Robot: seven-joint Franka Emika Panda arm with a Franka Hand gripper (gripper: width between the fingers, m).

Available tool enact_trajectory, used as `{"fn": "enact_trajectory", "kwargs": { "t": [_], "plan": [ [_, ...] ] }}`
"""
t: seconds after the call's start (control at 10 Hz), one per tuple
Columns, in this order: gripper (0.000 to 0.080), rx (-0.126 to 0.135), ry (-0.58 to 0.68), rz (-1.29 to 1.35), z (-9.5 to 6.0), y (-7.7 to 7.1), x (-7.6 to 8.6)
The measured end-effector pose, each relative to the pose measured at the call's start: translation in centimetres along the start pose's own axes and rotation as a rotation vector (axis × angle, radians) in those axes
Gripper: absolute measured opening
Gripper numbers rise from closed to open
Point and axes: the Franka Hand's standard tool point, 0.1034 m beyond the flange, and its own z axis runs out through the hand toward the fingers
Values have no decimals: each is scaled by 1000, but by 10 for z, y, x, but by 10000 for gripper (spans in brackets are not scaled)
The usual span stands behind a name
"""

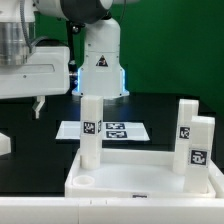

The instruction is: Assemble desk

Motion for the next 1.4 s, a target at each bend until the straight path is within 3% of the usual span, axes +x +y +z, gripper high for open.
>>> {"fn": "enact_trajectory", "kwargs": {
  "t": [0.3,0.4,0.6,0.7,0.9,1.0,1.1,1.2,1.3,1.4],
  "plan": [
    [649,55,-229,134,16,0,-5],
    [649,99,-345,223,21,-7,-9],
    [649,153,-507,273,25,-15,-16],
    [649,132,-539,255,20,-12,-9],
    [649,160,-637,255,22,-17,-15],
    [649,155,-640,253,25,-14,-13],
    [649,152,-649,188,23,-2,-22],
    [649,124,-663,169,22,9,-30],
    [649,111,-645,167,28,10,-31],
    [649,114,-648,167,28,9,-32]
  ]
}}
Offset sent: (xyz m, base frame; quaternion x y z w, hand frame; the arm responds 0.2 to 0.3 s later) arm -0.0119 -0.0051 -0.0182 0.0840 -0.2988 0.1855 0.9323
